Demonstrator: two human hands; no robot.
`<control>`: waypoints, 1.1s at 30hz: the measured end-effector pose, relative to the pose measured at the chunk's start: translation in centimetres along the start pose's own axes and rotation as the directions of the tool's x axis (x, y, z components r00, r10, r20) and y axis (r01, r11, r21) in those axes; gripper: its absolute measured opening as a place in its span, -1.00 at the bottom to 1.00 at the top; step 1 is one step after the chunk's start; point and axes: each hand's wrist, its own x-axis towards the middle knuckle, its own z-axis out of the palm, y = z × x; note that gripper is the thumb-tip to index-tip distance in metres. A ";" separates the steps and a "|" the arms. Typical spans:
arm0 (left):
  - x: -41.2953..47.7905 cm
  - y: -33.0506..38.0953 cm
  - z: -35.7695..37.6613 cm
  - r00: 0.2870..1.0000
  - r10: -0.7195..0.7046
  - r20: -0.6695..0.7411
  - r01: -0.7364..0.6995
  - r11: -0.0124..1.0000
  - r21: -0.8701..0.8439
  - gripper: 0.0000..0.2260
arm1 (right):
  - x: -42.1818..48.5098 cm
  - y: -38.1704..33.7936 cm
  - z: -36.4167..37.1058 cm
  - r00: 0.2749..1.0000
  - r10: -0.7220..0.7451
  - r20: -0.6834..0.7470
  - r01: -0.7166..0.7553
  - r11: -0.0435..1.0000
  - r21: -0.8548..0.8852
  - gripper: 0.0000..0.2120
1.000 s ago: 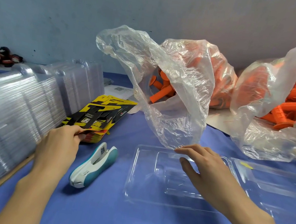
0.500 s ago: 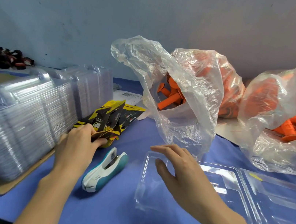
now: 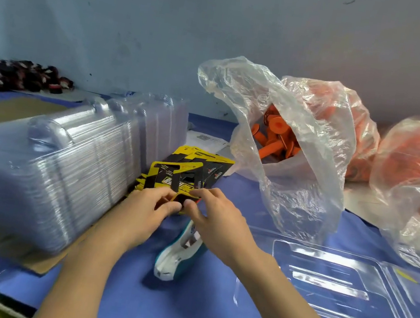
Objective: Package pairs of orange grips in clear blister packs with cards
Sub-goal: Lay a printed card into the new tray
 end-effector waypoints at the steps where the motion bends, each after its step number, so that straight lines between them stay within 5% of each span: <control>1: -0.1 -0.1 -0.2 1.000 0.020 -0.015 -0.020 0.999 -0.037 -0.93 | 0.0 0.1 0.2 1.000 0.008 -0.007 -0.008 1.000 -0.008 -0.64; 11: 0.1 -0.3 0.0 0.984 -0.067 -0.166 0.056 0.996 -0.069 -0.88 | 0.1 -0.6 0.5 1.000 -0.019 -0.007 0.019 0.998 -0.061 -0.60; 21: 0.7 0.4 0.5 0.957 -0.130 -0.260 0.098 0.986 -0.133 -0.58 | -0.1 -0.5 0.5 0.999 -0.036 -0.003 0.035 0.986 -0.165 -0.51; 28: 1.5 1.1 0.4 0.940 -0.148 -0.308 0.029 0.932 -0.360 -0.70 | -0.3 0.3 0.7 0.999 -0.044 0.008 0.045 0.963 -0.266 -0.62; 33: 2.0 1.2 -0.3 0.888 -0.063 -0.455 -0.030 0.981 -0.194 -0.80 | 0.8 1.1 0.4 0.988 -0.155 -0.019 0.139 0.931 -0.338 -0.73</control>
